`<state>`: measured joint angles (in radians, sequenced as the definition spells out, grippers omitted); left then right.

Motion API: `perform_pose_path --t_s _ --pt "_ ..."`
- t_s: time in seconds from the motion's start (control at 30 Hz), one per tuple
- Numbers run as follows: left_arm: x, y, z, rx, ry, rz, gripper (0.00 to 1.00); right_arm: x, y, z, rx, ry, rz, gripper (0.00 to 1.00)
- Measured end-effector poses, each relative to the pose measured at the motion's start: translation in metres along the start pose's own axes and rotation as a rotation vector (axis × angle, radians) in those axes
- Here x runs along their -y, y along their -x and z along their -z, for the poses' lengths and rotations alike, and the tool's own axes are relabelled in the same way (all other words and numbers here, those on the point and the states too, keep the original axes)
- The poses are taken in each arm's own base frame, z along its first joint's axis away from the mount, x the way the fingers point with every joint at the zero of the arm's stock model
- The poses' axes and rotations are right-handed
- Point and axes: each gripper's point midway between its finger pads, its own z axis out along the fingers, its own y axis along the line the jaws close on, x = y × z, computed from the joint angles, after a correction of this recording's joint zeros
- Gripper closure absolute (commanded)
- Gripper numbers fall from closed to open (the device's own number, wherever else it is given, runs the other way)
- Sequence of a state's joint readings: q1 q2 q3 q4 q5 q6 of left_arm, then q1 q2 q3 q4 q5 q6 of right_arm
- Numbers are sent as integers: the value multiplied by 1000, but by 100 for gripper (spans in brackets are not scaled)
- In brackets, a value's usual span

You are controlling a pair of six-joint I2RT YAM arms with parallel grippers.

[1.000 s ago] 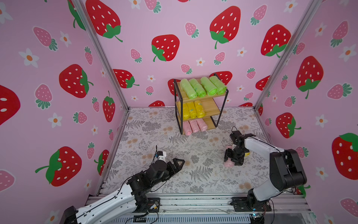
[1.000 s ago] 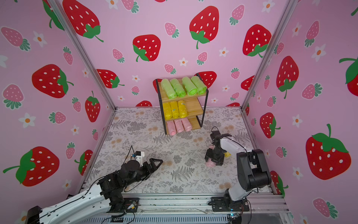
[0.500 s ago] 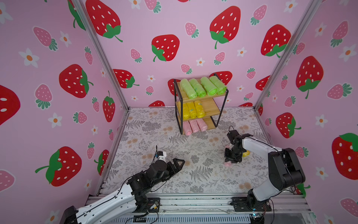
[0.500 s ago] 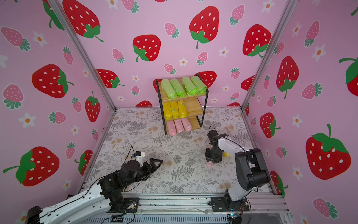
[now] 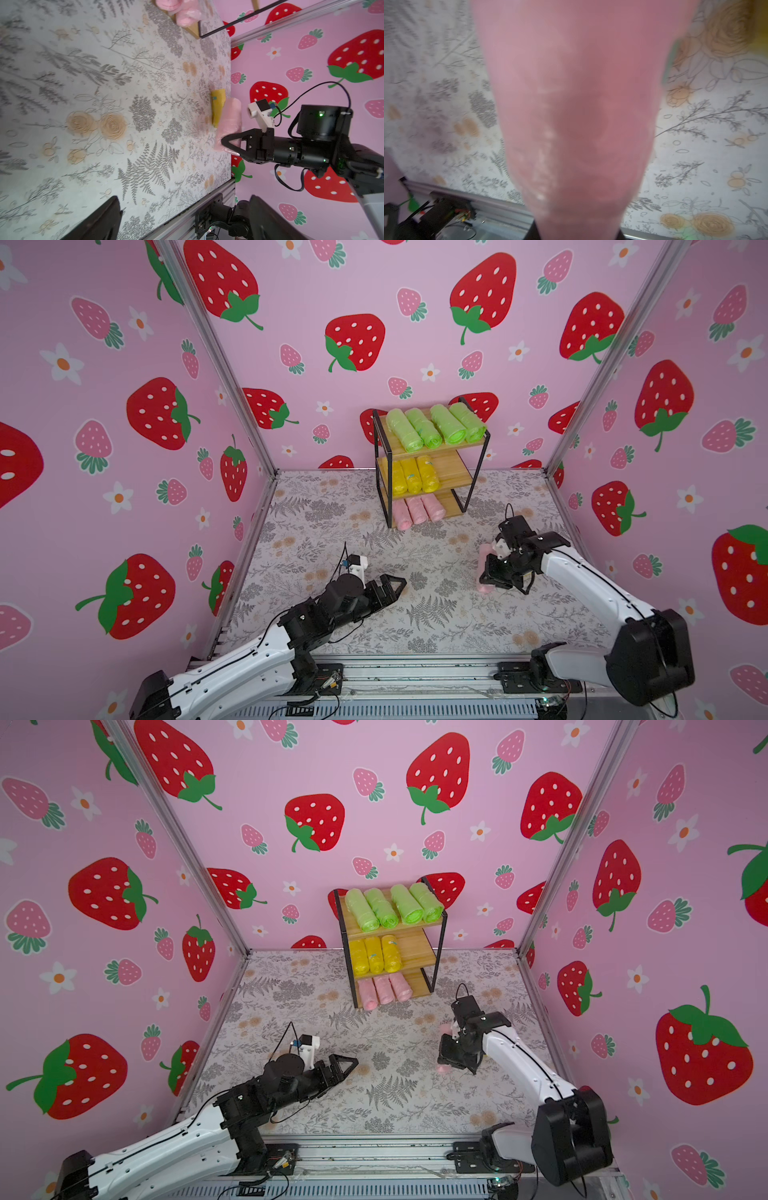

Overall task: Sort the rolls of trash bags by color and place them on the shelf
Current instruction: Pick up the roll of trash bags from the center of the board.

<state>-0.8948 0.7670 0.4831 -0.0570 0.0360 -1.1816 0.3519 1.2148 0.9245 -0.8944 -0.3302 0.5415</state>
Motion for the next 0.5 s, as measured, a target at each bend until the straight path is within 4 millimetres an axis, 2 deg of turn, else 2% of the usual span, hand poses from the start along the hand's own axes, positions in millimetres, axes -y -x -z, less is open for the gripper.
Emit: perform_pose_path --t_s 0.1,0.23,0.37,0.5 --pt "26 5 -5 -4 -77 -32 0 -30 -15 16 -5 139 68 100" --pt "57 6 -13 -28 -181 -50 0 -69 -48 27 -72 290 189 100" --pt "75 3 -21 -59 -260 -54 0 -101 -75 33 -131 400 288 100" --pt "88 2 -19 -71 -322 -56 0 -125 -87 44 -141 496 339 100"
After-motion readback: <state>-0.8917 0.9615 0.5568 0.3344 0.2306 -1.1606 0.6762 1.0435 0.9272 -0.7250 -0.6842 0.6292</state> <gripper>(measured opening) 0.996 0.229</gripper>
